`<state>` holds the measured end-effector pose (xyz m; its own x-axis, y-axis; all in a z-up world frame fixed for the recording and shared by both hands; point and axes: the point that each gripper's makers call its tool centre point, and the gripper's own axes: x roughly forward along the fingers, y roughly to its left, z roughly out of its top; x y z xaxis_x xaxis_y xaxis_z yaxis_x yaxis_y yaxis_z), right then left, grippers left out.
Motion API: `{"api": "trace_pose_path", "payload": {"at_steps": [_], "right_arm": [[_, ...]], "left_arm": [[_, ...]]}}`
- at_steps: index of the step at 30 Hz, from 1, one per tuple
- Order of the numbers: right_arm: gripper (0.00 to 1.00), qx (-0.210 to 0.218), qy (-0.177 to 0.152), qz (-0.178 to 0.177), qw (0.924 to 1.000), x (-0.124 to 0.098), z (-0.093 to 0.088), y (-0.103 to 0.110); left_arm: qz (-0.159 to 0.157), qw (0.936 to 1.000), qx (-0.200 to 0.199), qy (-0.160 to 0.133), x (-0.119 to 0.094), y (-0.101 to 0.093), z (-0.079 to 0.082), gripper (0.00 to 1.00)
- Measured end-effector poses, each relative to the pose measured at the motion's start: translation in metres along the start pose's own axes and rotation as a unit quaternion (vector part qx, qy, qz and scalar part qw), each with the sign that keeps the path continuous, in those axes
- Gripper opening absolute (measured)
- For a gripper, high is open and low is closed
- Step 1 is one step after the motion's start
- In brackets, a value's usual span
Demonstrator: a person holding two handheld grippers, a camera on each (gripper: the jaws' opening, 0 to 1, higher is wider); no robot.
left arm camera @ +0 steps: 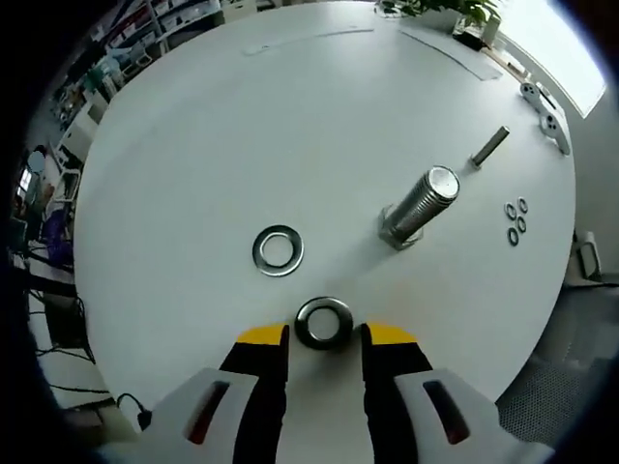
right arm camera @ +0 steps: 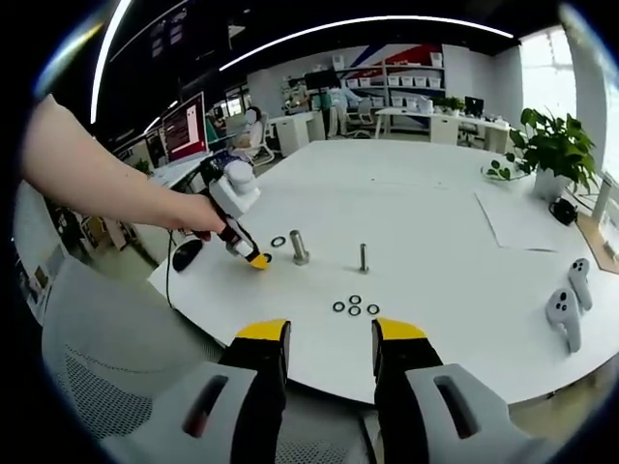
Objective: Place the washer onto the threaded stud by aligning its center hole with the stud, sliding it down to the base, and recovering from edge contact or off-axis alignment until the washer reaches the visible bottom stop.
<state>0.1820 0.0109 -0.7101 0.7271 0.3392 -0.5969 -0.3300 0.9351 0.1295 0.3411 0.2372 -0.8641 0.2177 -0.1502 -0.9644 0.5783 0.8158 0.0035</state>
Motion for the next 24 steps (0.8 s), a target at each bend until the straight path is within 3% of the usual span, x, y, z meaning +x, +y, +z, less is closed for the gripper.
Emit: {"api": "trace_pose_path", "payload": {"at_steps": [5,10,13,17,24], "right_arm": [[0.36,-0.003,0.002,0.0,1.0,0.0,-0.001,0.0],[0.36,-0.002,0.002,-0.002,1.0,0.0,-0.001,0.0],[0.36,-0.002,0.003,-0.002,1.0,0.0,-0.001,-0.001],[0.36,-0.002,0.004,-0.003,1.0,0.0,-0.001,-0.001],[0.36,-0.002,0.003,-0.003,1.0,-0.001,-0.001,-0.001]], "left_arm": [[-0.011,0.9985,0.047,0.025,0.001,-0.004,0.002,0.24],[-0.014,0.9986,0.041,0.031,0.002,-0.002,0.002,0.21],[-0.015,0.9974,0.06,0.036,0.001,-0.003,0.001,0.21],[-0.018,0.9966,0.071,0.039,-0.001,-0.008,-0.004,0.2],[-0.027,0.9905,0.115,0.07,-0.005,-0.014,-0.019,0.21]]}}
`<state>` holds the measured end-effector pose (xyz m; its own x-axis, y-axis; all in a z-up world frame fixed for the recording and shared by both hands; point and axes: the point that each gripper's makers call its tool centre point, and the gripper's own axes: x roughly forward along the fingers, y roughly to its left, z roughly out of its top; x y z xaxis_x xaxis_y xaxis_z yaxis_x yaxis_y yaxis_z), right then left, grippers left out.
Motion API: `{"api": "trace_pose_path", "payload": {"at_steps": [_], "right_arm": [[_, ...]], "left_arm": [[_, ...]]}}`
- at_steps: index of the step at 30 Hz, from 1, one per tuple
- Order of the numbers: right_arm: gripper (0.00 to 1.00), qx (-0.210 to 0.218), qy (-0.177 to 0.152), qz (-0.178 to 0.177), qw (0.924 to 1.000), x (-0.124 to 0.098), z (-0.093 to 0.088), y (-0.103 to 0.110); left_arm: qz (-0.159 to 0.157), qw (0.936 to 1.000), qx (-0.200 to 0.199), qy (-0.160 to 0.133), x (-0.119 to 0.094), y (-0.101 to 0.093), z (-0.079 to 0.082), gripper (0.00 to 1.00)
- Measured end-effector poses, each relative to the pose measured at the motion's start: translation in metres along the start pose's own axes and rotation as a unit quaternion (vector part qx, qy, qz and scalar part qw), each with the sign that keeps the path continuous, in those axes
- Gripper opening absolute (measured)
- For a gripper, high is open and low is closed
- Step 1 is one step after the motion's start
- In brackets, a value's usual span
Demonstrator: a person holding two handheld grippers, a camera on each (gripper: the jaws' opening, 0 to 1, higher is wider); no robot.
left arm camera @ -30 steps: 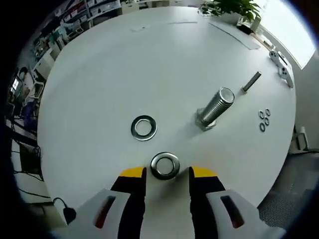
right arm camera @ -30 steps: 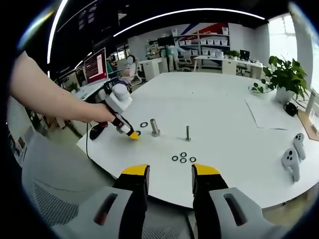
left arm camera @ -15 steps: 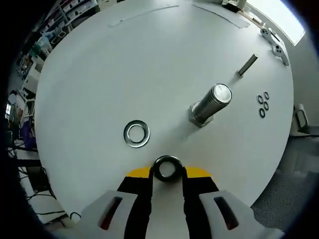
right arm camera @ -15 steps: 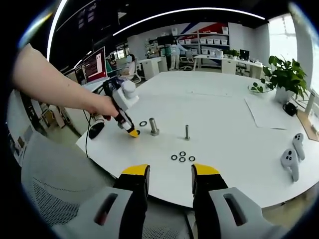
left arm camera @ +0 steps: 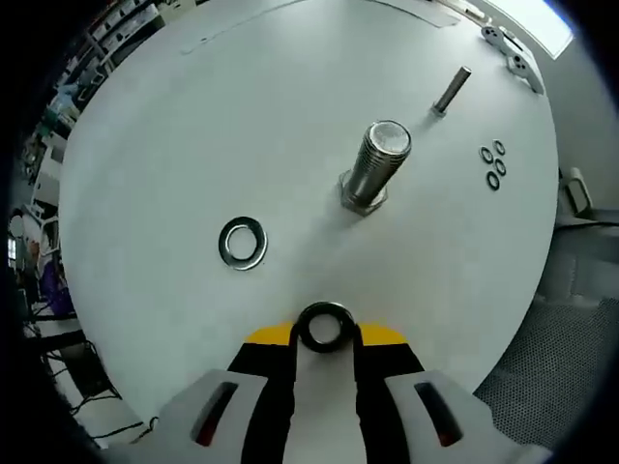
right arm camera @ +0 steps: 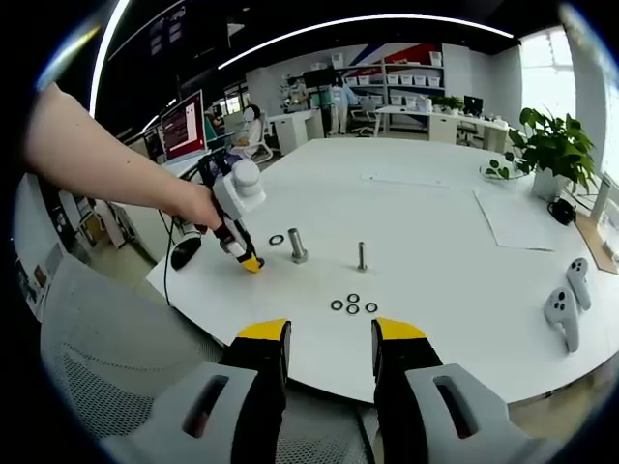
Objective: Place the washer onto the threaded stud by aligning its center hole with the stud, sliding it down to the base, and recovering from edge contact or off-axis alignment until the washer reaches the visible bottom stop.
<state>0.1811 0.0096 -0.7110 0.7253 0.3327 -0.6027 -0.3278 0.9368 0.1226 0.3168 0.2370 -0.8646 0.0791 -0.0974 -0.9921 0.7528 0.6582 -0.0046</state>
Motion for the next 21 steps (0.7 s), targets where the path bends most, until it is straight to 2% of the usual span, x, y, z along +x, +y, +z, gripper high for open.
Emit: {"api": "trace_pose_path", "payload": {"at_steps": [3,10,21], "right_arm": [[0.36,-0.001,0.0,0.0,1.0,0.0,0.0002,0.0],[0.36,-0.001,-0.001,0.0,1.0,0.0,0.0005,0.0],[0.36,-0.001,-0.002,0.0,1.0,0.0001,0.0008,-0.0002]], "left_arm": [[0.002,0.9999,0.013,0.002,-0.0011,-0.0031,-0.0029,0.21],[-0.001,0.9999,0.017,0.0,0.0003,-0.0008,-0.002,0.22],[-0.003,1.0,0.001,0.002,0.0009,-0.0011,-0.0027,0.24]]}}
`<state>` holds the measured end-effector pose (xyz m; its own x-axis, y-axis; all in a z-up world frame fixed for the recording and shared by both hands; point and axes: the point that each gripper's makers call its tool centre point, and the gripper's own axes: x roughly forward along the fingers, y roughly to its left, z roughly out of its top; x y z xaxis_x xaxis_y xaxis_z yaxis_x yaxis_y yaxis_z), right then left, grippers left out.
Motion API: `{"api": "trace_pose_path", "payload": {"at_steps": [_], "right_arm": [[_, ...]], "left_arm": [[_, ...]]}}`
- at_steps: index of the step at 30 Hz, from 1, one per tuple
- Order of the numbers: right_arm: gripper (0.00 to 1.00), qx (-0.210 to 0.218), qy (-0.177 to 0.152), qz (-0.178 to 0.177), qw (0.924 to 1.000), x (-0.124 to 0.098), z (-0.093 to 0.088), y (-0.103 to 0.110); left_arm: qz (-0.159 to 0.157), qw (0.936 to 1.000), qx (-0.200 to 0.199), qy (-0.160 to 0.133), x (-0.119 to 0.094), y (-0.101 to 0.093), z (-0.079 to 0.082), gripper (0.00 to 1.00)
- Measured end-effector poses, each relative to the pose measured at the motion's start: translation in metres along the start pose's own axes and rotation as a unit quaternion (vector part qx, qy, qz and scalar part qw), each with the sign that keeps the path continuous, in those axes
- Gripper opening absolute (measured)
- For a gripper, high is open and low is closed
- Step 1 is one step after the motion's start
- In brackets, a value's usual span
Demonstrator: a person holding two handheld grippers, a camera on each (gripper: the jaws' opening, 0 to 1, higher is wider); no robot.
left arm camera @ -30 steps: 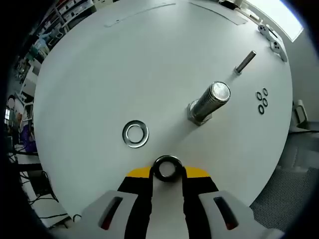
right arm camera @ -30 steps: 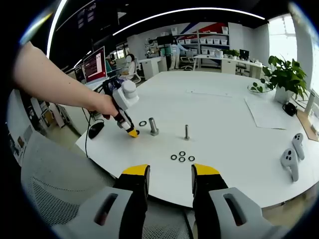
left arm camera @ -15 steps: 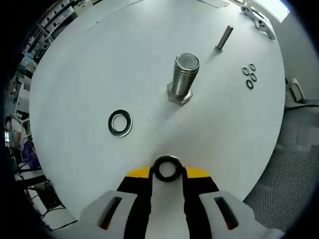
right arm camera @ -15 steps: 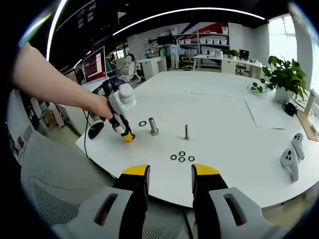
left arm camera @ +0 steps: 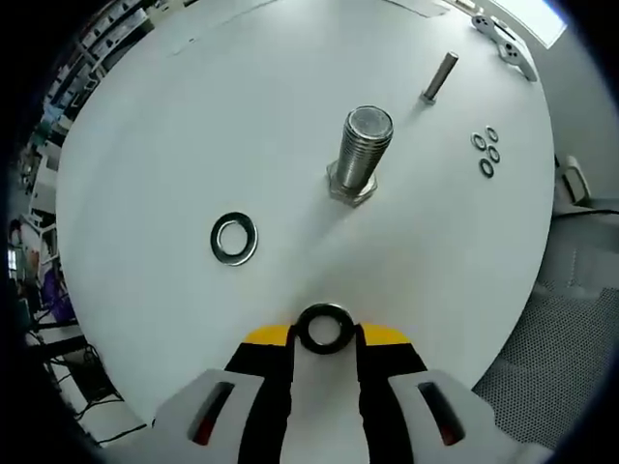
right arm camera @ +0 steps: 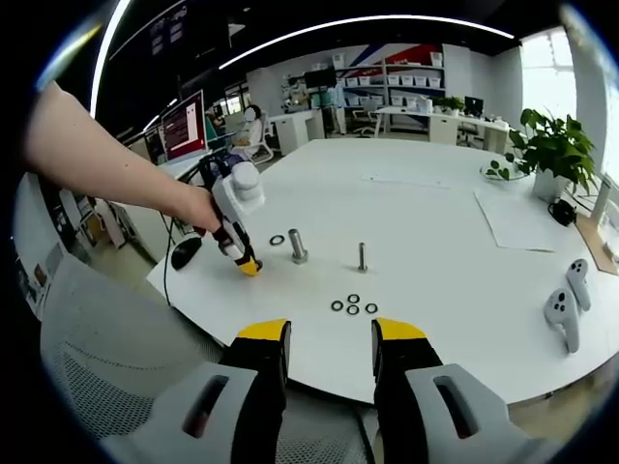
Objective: Place the washer onto the threaded stud by aligning its center hole with the stud, sliding it down to the base, and recovering from edge contact or off-axis alignment until the washer reaches the visible bottom stop.
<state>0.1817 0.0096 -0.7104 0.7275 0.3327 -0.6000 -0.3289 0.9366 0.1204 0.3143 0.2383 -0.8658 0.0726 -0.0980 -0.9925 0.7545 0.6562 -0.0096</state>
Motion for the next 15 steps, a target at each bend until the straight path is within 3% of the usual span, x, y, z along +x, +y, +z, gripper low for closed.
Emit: {"api": "trace_pose_path", "payload": {"at_steps": [15], "right_arm": [[0.36,0.0,0.0,-0.001,1.0,-0.0003,0.0003,-0.0003]], "left_arm": [[0.006,1.0,-0.007,-0.003,0.0001,0.0017,0.0001,0.22]]}}
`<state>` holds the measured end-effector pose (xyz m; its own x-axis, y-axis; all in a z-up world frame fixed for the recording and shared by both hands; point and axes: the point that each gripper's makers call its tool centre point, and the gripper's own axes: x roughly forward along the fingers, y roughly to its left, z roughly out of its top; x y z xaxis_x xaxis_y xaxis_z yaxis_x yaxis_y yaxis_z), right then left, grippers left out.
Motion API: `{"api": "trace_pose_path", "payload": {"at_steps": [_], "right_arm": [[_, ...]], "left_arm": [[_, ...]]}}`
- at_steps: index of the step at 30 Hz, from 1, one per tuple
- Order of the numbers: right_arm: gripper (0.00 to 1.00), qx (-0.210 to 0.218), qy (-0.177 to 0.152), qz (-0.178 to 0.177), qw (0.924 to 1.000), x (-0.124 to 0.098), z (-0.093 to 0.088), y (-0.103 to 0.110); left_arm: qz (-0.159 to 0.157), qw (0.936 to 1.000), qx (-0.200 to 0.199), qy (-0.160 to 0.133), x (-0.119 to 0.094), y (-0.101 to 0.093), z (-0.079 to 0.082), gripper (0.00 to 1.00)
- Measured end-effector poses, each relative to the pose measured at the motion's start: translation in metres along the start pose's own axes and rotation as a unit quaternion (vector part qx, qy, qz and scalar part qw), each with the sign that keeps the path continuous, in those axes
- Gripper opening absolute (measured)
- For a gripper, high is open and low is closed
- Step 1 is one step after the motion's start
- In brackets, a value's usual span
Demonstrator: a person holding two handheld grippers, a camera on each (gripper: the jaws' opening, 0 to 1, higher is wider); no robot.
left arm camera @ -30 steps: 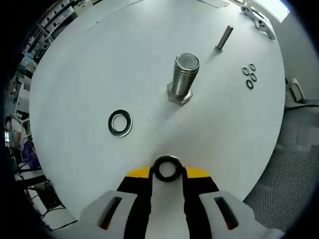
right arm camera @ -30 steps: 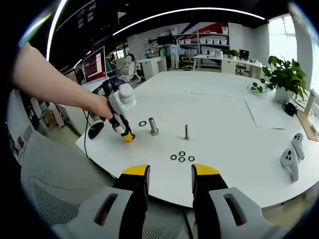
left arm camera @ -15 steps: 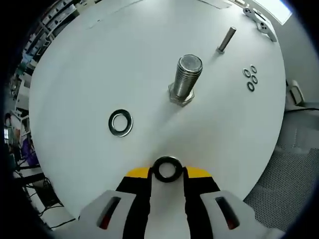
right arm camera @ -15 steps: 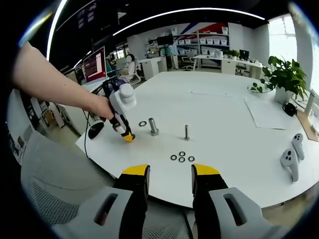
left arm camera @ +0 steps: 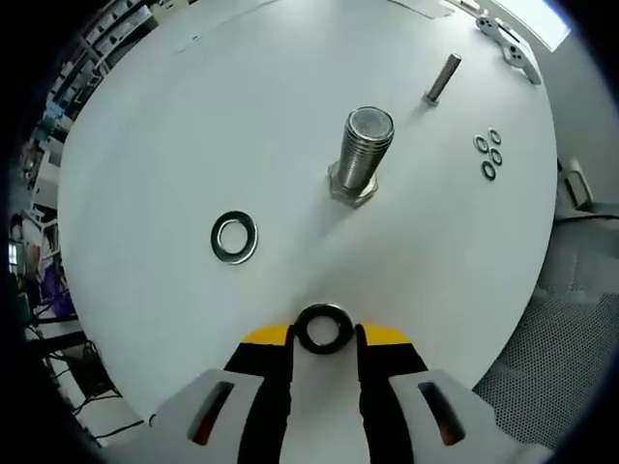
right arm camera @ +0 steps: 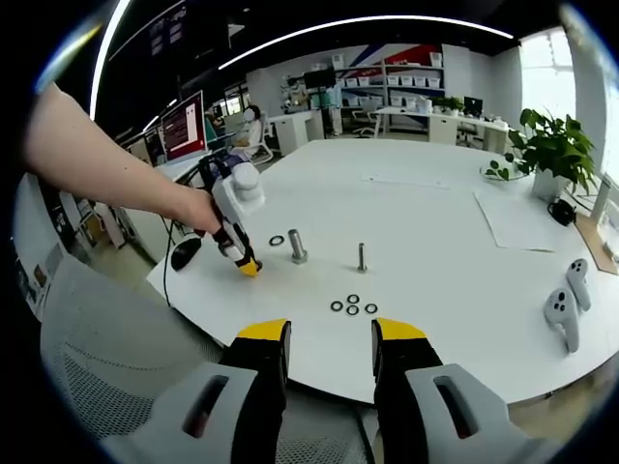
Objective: Place the washer onto the threaded stud by aligning its center hole with the stud, sliding it down to the base, and recovering from edge contact or off-axis alignment until the washer reaches the visible bottom stop.
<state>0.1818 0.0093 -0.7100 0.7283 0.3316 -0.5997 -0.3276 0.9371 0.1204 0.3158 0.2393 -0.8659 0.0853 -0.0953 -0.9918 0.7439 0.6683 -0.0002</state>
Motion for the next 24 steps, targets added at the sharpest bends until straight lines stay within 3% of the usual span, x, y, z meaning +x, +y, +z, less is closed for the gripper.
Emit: {"api": "trace_pose_path", "payload": {"at_steps": [13,24], "right_arm": [[0.36,-0.002,0.002,-0.001,1.0,-0.0002,-0.0009,-0.0004],[0.35,-0.002,0.003,0.0,1.0,0.0005,-0.0007,-0.0002]], "left_arm": [[-0.001,1.0,-0.004,-0.003,-0.0002,0.0,0.001,0.2],[-0.01,0.9996,0.023,-0.012,-0.0007,-0.0015,0.0012,0.19]]}}
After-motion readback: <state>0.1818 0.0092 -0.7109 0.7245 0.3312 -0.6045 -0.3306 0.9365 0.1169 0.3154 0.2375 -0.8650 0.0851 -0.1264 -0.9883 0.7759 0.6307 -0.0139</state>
